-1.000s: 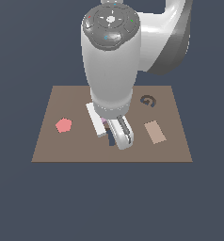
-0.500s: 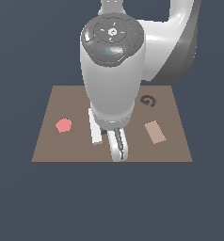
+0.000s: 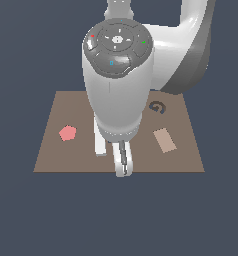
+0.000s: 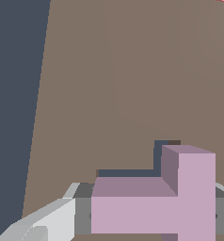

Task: Insert a designated object into the corresponding slot on a board.

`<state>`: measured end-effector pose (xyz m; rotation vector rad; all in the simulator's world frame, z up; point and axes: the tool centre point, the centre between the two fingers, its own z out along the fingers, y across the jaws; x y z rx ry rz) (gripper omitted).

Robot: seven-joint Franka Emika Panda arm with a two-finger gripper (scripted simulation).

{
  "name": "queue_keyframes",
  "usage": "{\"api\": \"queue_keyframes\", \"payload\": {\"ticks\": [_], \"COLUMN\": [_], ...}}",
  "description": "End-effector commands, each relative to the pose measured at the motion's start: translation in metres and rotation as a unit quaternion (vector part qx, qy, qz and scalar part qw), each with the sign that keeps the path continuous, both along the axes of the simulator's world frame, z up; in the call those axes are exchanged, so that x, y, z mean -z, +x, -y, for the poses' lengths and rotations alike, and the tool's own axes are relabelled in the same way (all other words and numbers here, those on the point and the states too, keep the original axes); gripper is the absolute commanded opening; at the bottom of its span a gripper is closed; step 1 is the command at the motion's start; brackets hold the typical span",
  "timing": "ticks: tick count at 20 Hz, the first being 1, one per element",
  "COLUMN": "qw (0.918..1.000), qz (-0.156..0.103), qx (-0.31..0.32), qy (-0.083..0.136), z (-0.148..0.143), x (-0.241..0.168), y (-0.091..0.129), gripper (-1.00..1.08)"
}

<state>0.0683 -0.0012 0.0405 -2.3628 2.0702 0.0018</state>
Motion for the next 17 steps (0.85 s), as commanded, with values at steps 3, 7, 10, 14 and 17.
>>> {"api": "queue_keyframes", "payload": {"ticks": [3, 7, 10, 14, 17], "qw": [1.0000, 1.0000, 1.0000, 1.0000, 1.0000], "qz": [0.000, 0.000, 0.000, 0.000, 0.000], "qx": [0.001, 0.002, 0.002, 0.002, 0.002], "qy": [0.000, 0.000, 0.000, 0.000, 0.000], "z": [0.0001, 0.0004, 0.0004, 0.0004, 0.0004], "x": [0.0035, 0.0098, 0.0098, 0.0098, 0.0098], "y": [0.0003, 0.0007, 0.0007, 0.0007, 0.0007], "gripper": [-1.00, -1.00, 1.00, 1.00, 1.00]}}
